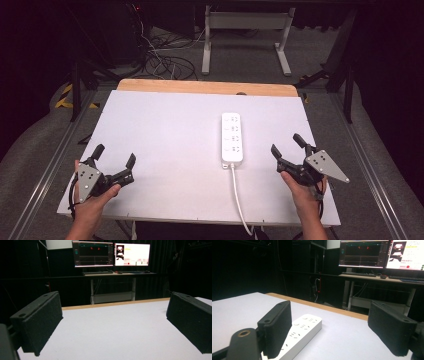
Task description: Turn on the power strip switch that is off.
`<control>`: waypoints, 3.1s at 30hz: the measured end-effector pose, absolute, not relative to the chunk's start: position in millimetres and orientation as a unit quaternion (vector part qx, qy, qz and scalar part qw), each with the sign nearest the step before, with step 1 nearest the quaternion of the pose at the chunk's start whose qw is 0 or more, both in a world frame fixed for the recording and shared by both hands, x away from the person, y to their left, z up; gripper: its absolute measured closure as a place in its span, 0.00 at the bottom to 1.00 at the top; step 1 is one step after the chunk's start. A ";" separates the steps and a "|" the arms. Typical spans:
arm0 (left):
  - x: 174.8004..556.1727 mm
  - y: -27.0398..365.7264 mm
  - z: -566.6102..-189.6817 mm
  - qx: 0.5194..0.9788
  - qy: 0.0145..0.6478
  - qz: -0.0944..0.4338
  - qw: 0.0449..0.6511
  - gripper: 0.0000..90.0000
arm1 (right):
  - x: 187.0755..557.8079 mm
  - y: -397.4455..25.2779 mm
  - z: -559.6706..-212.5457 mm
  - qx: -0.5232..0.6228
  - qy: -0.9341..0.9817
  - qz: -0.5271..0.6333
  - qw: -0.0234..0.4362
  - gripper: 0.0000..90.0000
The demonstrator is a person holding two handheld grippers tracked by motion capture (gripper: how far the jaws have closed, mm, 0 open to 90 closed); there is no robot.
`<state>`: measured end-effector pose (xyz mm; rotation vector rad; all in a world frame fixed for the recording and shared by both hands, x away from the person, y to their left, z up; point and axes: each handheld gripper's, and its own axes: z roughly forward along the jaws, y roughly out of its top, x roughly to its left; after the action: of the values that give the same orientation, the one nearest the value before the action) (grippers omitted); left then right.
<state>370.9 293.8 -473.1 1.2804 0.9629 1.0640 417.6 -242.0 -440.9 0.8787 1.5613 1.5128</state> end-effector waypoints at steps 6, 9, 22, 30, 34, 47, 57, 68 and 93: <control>370.7 294.5 -473.0 0.546 0.411 0.454 0.571 0.01 | 417.6 -241.9 -440.8 0.346 0.613 0.595 0.389 0.23; 370.6 294.5 -473.0 0.546 0.411 0.455 0.571 0.01 | 417.6 -241.7 -440.9 0.346 0.613 0.595 0.389 0.23; 370.9 294.5 -473.0 0.547 0.410 0.454 0.571 0.01 | 415.8 -243.0 -439.0 0.345 0.607 0.597 0.394 0.26; 370.9 294.3 -473.1 0.547 0.410 0.453 0.572 0.01 | 413.2 -242.0 -435.3 0.341 0.612 0.591 0.399 0.39; 370.9 294.3 -473.0 0.547 0.411 0.453 0.572 0.01 | 411.6 -242.7 -432.7 0.352 0.618 0.589 0.384 0.52; 370.8 294.5 -472.9 0.547 0.411 0.453 0.572 0.01 | 405.8 -245.8 -421.9 0.382 0.634 0.589 0.325 1.00; 370.8 294.4 -473.4 0.548 0.410 0.453 0.571 0.01 | 414.8 -227.6 -407.6 0.377 0.649 0.571 0.334 1.00; 369.2 295.0 -473.9 0.547 0.412 0.451 0.572 0.01 | 424.2 -207.6 -398.6 0.369 0.672 0.559 0.316 1.00; 363.9 299.3 -475.4 0.550 0.414 0.457 0.563 0.01 | 456.7 -162.0 -412.8 0.365 0.739 0.505 0.256 1.00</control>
<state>363.9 299.3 -475.4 1.2946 0.9740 1.0758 456.7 -162.0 -412.8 0.9905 2.0066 1.3720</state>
